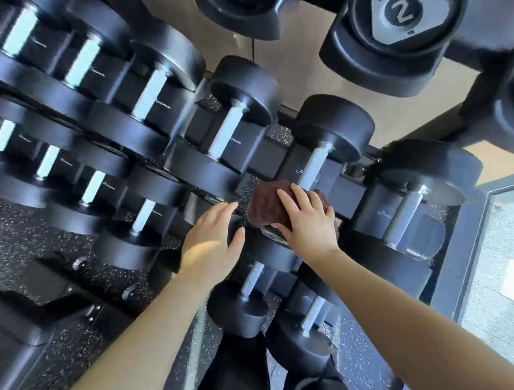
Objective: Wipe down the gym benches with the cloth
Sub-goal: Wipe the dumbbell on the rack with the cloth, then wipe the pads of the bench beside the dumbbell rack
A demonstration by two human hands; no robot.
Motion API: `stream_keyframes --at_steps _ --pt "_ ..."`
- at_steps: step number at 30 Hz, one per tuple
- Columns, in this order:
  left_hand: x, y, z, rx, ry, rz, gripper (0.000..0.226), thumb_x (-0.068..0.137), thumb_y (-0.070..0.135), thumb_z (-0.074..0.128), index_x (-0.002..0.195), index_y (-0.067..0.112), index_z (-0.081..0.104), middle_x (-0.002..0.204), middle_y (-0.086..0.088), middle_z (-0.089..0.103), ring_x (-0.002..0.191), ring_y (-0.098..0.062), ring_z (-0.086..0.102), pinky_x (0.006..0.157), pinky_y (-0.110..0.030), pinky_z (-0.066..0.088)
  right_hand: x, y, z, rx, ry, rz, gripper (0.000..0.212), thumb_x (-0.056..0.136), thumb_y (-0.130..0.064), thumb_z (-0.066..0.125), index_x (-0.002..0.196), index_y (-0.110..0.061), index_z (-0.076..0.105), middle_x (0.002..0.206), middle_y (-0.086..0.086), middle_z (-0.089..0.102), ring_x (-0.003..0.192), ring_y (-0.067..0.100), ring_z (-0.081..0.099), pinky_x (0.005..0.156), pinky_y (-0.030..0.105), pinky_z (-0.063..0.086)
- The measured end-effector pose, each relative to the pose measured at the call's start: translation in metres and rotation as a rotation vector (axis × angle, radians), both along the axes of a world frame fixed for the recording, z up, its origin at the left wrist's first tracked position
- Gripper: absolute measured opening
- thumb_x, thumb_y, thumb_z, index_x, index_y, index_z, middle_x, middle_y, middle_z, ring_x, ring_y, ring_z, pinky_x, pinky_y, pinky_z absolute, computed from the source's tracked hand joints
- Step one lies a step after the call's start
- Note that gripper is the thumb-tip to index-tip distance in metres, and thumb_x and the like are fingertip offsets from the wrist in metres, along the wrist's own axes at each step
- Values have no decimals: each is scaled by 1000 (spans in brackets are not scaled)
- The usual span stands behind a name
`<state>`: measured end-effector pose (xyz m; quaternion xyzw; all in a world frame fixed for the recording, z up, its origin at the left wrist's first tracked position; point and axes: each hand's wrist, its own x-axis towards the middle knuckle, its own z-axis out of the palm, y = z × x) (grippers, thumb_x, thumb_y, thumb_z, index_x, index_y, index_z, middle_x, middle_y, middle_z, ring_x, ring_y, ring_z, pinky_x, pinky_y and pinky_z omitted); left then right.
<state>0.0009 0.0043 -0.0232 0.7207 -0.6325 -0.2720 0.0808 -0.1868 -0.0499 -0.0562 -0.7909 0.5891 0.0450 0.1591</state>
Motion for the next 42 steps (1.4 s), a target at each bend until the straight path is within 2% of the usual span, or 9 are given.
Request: stream_keyframes --at_steps 5,9,15,24,28,32,38,40,42 --pt "-29 38 29 -42 -19 134 50 92 34 45 140 23 36 146 5 37 130 -17 39 103 -35 36 -35 6 22 52 -90 51 55 93 -36 52 143 -26 30 148 -2 30 128 27 32 92 49 38" --pt "-58 77 47 -95 -52 210 49 93 33 45 140 23 37 144 6 38 130 -15 38 100 -31 36 -60 23 46 119 -224 107 55 93 -37 52 142 -23 33 145 -1 34 125 28 37 94 50 41" --pt "-92 143 65 -114 -30 372 51 93 37 43 142 27 32 145 6 37 128 -16 40 96 -36 44 -61 68 77 220 -427 297 53 93 -35 55 140 -17 38 139 6 42 117 29 47 95 44 43" --pt "-71 256 81 -168 -51 573 48 92 37 47 138 27 36 139 9 43 120 -14 48 85 -30 44 -20 157 94 298 -461 458 48 92 -35 56 135 -19 42 132 2 47 110 25 52 90 38 45" --pt "-35 310 86 -162 -72 645 48 93 40 44 139 27 35 141 9 41 122 -14 47 88 -32 46 24 202 96 320 -464 495 47 91 -36 58 133 -21 44 129 0 50 110 22 52 91 33 42" --pt "22 379 89 -154 -32 764 47 93 40 43 138 27 36 140 8 43 105 -17 57 85 -33 49 100 261 97 329 -460 529 47 89 -38 59 131 -20 47 125 1 53 107 21 54 88 30 41" --pt "121 494 86 -118 -102 896 47 93 42 40 138 31 35 140 7 44 123 -14 46 93 -31 42 225 372 90 437 -472 573 55 86 -41 64 132 -16 47 123 -1 55 113 17 51 96 27 39" --pt "147 528 86 -97 -115 931 45 93 43 40 137 31 36 139 7 46 122 -15 47 94 -33 44 258 403 90 496 -530 594 46 85 -35 67 125 -17 52 113 -8 58 107 12 54 89 16 39" --pt "166 555 88 -88 -120 963 44 93 42 41 135 30 39 137 6 48 120 -16 49 94 -36 47 285 426 90 523 -551 649 38 85 -28 68 118 -16 56 107 -3 62 100 16 59 89 19 42"
